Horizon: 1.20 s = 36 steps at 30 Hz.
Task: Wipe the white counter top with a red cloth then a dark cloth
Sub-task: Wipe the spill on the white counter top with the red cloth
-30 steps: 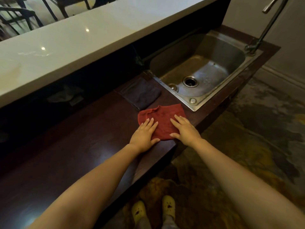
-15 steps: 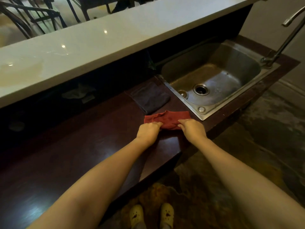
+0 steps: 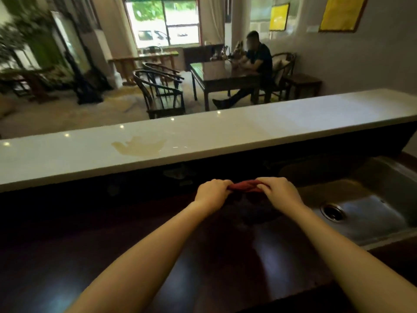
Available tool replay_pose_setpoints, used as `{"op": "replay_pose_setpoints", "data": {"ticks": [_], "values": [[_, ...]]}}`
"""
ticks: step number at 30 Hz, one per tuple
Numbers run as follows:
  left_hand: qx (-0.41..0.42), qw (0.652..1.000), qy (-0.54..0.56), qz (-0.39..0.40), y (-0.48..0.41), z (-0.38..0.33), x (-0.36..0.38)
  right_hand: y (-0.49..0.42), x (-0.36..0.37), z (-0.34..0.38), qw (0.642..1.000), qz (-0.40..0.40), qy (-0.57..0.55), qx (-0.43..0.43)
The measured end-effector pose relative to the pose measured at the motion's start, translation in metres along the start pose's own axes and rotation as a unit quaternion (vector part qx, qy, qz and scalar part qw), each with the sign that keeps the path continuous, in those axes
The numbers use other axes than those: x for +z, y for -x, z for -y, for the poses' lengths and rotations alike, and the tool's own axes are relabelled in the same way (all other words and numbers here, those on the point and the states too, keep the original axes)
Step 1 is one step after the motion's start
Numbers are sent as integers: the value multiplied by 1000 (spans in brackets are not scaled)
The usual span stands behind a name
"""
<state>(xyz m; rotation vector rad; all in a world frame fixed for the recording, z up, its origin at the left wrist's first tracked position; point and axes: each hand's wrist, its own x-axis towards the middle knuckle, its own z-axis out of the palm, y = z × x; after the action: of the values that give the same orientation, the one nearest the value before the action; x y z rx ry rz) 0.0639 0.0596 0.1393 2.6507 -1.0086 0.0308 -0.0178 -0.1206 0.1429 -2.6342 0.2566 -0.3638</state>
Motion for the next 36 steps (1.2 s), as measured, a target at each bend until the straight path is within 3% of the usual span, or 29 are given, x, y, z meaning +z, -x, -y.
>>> {"op": "replay_pose_setpoints", "data": {"ticks": [10, 17, 23, 27, 36], "values": [[-82, 989, 94, -80, 11, 73, -111, -95, -15, 113, 988, 50, -41, -143], [-75, 984, 73, -142, -17, 131, -171, -168, -12, 178, 985, 26, -48, -163], [-25, 990, 65, -123, -59, 183, -208, -230, 13, 207, 986, -24, -67, -153], [9, 991, 62, -118, -78, 220, -199, -255, 45, 213, 987, -16, -70, -147], [-81, 997, 11, 17, -58, 254, -114, -216, 99, 183, 981, 90, 41, -168]]}}
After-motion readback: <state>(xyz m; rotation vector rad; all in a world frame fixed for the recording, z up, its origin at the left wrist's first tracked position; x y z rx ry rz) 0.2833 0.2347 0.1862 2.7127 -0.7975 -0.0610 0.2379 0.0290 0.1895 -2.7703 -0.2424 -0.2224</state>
